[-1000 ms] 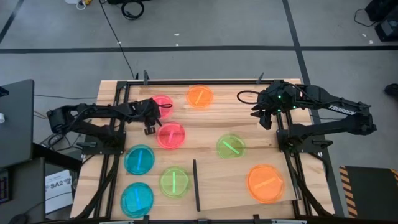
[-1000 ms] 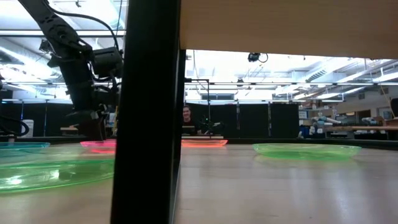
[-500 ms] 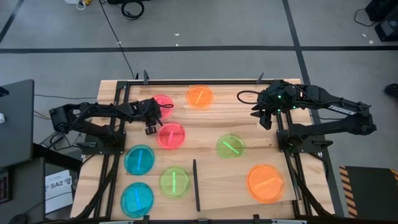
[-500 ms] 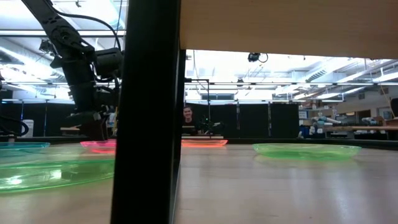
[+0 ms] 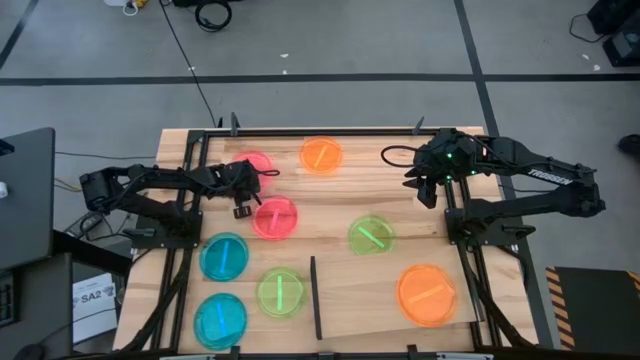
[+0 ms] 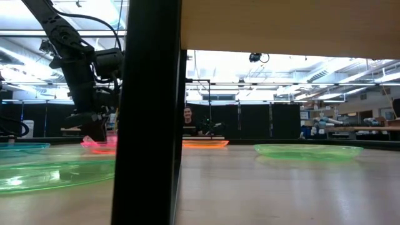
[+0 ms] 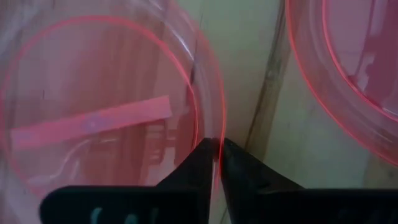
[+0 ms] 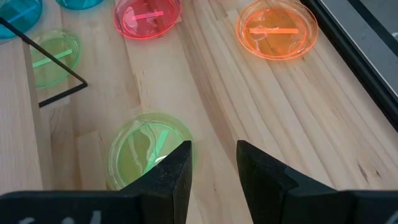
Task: Place and stack plates onto a shelf
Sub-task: Put the top pink plate on the shelf
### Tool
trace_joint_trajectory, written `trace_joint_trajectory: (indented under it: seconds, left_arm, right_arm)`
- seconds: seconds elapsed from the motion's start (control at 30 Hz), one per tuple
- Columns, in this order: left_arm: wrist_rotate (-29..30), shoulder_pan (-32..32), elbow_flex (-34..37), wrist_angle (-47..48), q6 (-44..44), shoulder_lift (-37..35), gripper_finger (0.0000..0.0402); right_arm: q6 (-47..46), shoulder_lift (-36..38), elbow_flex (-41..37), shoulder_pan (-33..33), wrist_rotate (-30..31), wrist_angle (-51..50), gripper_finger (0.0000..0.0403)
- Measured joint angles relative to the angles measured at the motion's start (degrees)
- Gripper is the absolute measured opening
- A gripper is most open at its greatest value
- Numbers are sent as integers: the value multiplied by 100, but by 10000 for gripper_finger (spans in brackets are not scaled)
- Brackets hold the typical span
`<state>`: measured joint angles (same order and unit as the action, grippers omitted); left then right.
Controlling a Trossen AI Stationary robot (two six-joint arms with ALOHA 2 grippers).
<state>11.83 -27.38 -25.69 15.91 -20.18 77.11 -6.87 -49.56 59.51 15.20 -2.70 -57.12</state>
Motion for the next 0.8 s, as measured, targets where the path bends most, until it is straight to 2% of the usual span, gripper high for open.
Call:
trace_joint_trajectory:
  seconds: [0.17, 0.5, 0.8]
  left_arm:
    - [169, 135, 4, -8, 0, 3, 10]
    - [534, 373, -70, 171, 182, -226, 7]
    - [583, 566, -981, 720, 197, -398, 6]
  right_arm:
    - [0, 0, 0, 0, 0, 0, 132]
    - [0, 0, 0, -2, 0, 0, 132]
    - [-48, 2, 0, -2, 0, 0, 132]
